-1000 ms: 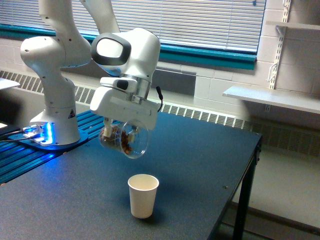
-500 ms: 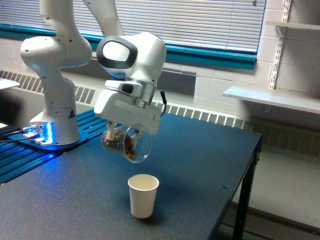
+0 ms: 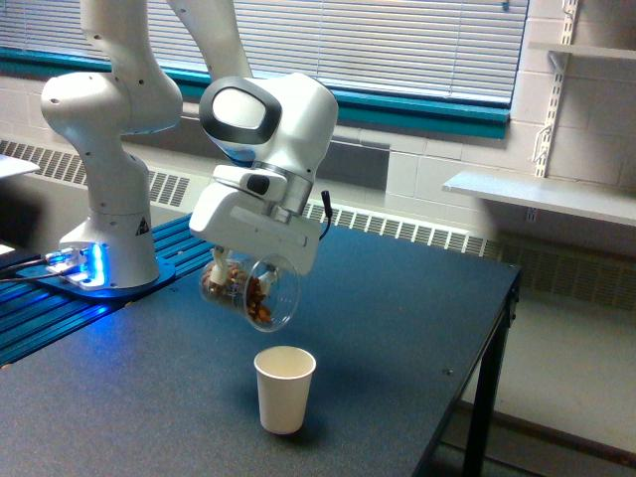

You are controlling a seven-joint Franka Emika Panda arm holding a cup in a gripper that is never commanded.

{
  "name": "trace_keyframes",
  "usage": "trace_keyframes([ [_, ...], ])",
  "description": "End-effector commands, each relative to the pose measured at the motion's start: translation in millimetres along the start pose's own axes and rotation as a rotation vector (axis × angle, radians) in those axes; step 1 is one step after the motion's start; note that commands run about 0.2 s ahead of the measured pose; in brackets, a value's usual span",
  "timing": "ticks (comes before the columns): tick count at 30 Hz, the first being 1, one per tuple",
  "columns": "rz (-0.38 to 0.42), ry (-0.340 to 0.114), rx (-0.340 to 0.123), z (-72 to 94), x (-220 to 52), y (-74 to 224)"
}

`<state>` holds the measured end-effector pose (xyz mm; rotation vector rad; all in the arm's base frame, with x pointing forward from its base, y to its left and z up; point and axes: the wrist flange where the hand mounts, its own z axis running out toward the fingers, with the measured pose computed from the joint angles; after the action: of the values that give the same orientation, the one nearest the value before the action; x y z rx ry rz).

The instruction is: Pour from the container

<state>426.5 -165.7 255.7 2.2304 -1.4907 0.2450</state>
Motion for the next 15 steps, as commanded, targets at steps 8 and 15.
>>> trace_keyframes([
  [8,-0.018,0.012,-0.047,1.1,-2.0,-4.9],
  [15,-0.02,0.018,-0.069,1.9,-3.1,-8.9],
])
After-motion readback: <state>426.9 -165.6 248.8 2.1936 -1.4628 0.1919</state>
